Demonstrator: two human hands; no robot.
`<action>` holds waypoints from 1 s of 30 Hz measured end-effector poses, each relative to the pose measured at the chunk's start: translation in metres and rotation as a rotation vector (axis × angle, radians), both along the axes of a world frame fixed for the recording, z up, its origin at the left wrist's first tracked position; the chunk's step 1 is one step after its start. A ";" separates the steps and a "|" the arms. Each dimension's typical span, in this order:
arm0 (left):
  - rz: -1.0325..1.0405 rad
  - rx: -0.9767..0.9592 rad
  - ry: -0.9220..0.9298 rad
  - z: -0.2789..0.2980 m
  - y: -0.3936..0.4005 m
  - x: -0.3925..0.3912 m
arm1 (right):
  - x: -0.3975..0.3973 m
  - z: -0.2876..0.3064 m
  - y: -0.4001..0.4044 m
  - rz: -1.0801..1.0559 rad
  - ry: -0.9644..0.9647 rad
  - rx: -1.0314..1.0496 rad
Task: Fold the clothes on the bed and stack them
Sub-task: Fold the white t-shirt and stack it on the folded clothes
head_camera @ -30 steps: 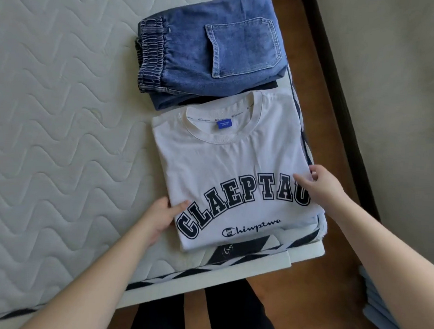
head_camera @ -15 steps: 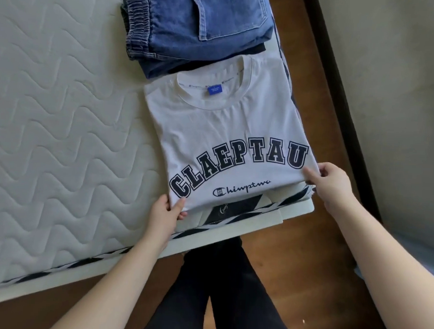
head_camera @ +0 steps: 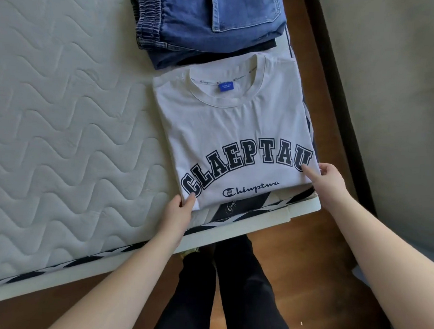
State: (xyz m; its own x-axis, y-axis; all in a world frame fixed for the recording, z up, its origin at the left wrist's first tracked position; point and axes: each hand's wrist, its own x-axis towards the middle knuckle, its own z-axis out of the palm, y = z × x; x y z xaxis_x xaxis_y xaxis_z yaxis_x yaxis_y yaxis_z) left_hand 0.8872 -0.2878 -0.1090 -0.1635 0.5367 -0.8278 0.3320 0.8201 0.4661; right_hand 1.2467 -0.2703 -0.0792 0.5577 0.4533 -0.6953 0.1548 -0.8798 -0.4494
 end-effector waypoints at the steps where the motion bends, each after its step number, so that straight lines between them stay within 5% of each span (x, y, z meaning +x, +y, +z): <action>1: -0.026 0.016 0.021 0.001 0.000 0.000 | 0.000 -0.002 0.001 0.026 -0.009 -0.014; 10: 0.161 -0.006 -0.192 0.003 0.003 0.000 | 0.003 -0.007 0.001 0.138 -0.036 -0.039; 18: -0.051 -0.097 -0.190 0.014 0.016 -0.009 | 0.005 -0.007 -0.006 -0.051 0.241 0.079; 26: 0.179 0.039 -0.116 0.002 0.007 -0.025 | 0.009 -0.011 -0.017 0.083 0.110 0.071; 30: -0.087 0.021 0.119 -0.003 -0.004 -0.022 | -0.011 -0.017 -0.031 0.272 -0.149 -0.013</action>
